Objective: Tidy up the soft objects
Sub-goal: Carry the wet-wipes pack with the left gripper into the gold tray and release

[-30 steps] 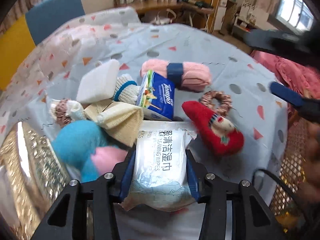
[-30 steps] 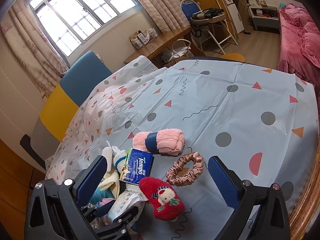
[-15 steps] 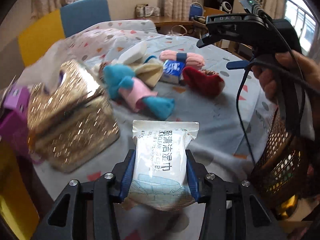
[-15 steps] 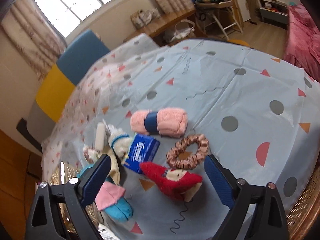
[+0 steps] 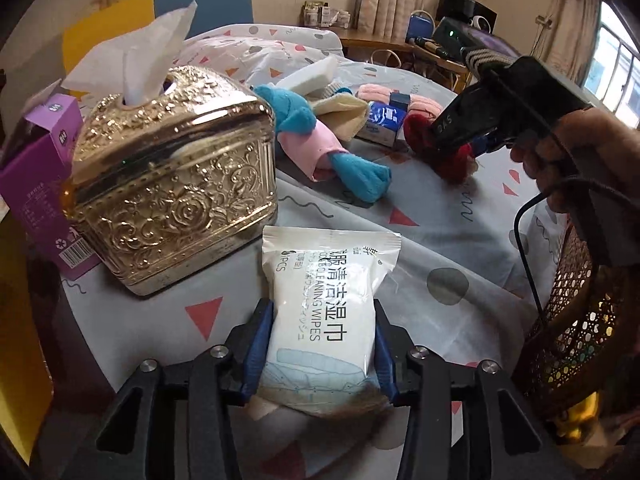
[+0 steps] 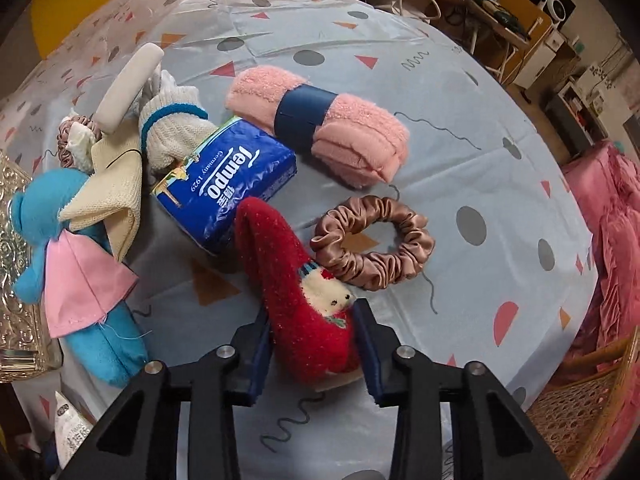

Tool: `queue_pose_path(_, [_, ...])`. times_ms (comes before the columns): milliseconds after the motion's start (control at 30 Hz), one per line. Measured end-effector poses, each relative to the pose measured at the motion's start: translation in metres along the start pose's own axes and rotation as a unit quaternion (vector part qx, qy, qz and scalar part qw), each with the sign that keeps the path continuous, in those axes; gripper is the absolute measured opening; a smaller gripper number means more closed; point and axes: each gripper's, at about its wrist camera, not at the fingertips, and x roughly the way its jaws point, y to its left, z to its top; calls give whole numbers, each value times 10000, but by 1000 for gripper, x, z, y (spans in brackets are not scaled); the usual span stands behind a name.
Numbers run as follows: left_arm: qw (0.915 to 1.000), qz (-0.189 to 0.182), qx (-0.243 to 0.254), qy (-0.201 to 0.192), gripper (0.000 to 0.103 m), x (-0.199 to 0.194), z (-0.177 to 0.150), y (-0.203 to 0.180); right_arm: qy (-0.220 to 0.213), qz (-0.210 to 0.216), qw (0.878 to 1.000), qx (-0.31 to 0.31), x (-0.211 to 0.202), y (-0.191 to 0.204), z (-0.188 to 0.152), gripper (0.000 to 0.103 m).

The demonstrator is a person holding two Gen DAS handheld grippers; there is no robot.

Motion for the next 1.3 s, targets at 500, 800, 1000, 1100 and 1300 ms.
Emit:
queue_pose_path(500, [9880,-714,-394,-1315,45,-84,139,8,-148,137,9997,-126,-7,8,1,36])
queue_pose_path(800, [9621,519,-1849,-1934,46,-133,146,146,-145,21,9996,-250,-6,14,0,36])
queue_pose_path(1000, [9224,1391,-3253,-1549,46,-131,61,252,-142,-5,9996,-255,0,13,4,36])
queue_pose_path(1100, [9056,1509,-3777,-1200,46,-112,27,273,-156,-12,9995,-268,0,13,4,36])
queue_pose_path(1300, [8870,1490,-4308,-733,50,-71,7,298,-238,-111,9989,-395,-3,18,-1,36])
